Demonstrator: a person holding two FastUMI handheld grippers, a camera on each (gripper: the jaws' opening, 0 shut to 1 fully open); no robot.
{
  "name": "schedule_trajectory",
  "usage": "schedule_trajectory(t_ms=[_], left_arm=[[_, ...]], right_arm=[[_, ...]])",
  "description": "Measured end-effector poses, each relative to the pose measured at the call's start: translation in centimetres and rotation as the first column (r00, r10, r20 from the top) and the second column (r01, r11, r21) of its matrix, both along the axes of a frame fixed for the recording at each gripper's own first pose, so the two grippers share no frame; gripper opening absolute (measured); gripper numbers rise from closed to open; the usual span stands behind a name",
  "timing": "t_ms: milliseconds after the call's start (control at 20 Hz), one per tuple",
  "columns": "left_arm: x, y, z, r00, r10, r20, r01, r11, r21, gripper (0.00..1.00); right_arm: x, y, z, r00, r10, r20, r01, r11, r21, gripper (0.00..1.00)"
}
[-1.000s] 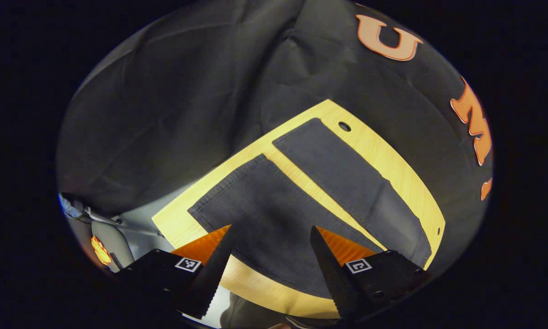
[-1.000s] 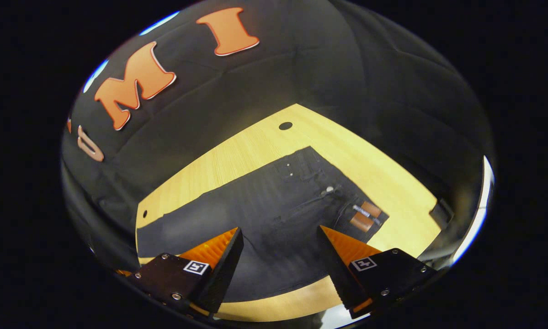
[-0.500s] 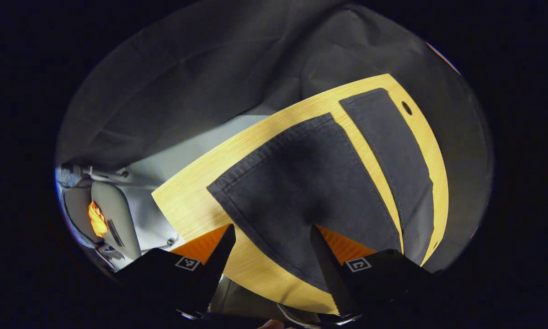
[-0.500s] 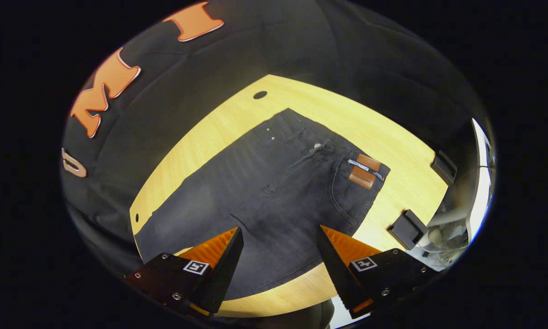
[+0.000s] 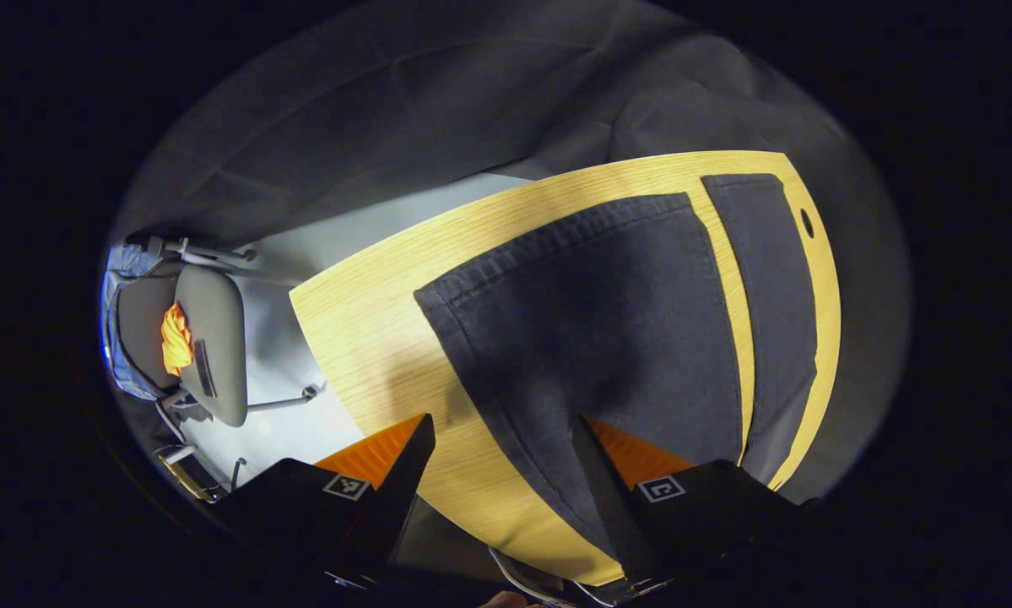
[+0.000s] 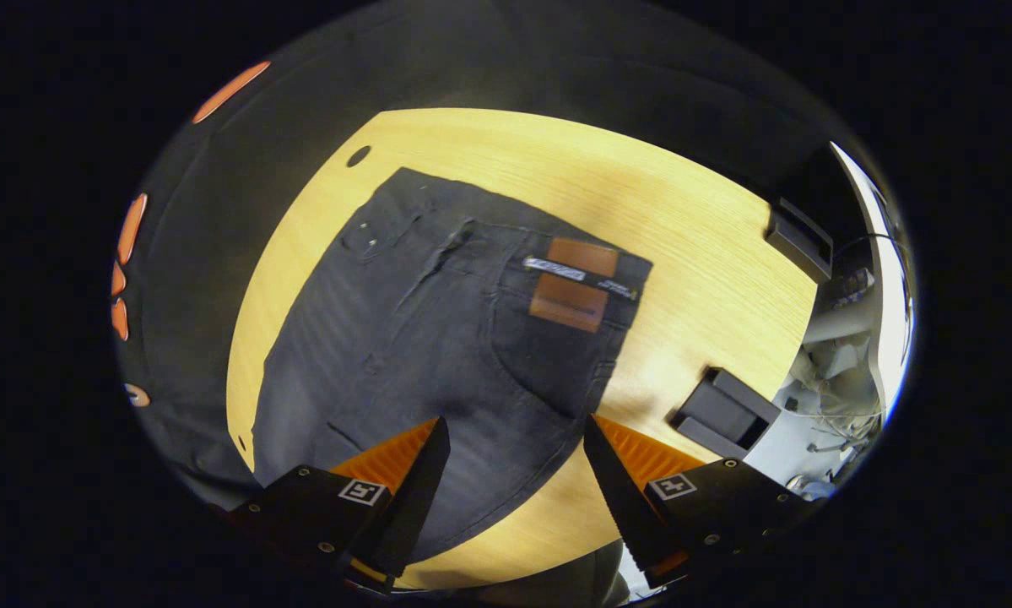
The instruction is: Grasp the waist and the cuffs of the jeans and fold them to make the two legs overlap; first hold the waist and fold one-third of the jeans toward the cuffs, then hold the cuffs and fold the remaining one-third in the same direction to finish folding.
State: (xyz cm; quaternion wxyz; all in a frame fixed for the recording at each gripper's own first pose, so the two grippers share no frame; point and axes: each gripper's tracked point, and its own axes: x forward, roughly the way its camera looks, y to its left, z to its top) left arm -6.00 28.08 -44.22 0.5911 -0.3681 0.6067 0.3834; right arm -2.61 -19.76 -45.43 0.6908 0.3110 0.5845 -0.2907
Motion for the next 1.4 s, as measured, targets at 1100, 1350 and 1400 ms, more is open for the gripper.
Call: schedule_trajectory(t_ms=[1100,1350,1400], left_arm=[[-0.6,0.6,-0.9,0.996,0.043,-0.082,-0.04,0.998,0.041,0.99],[-0.5,0.2,-0.9,0.995,0.057,-0.076,-0.053,0.997,0.063,0.98],[-0.3,0.4,-0.9,0.996,0.053,-0.075,-0.049,0.997,0.061,0.92]], right_arm=[[-0.2,-1.6,-3.2,0.983,-0.027,-0.179,0.015,0.998,-0.067,0.94],[-0.5,-1.8,-3.3,0.984,-0.021,-0.175,0.013,0.999,-0.042,0.92],[-0.7,-1.9,-3.3,0.983,-0.015,-0.182,0.009,0.999,-0.036,0.89]])
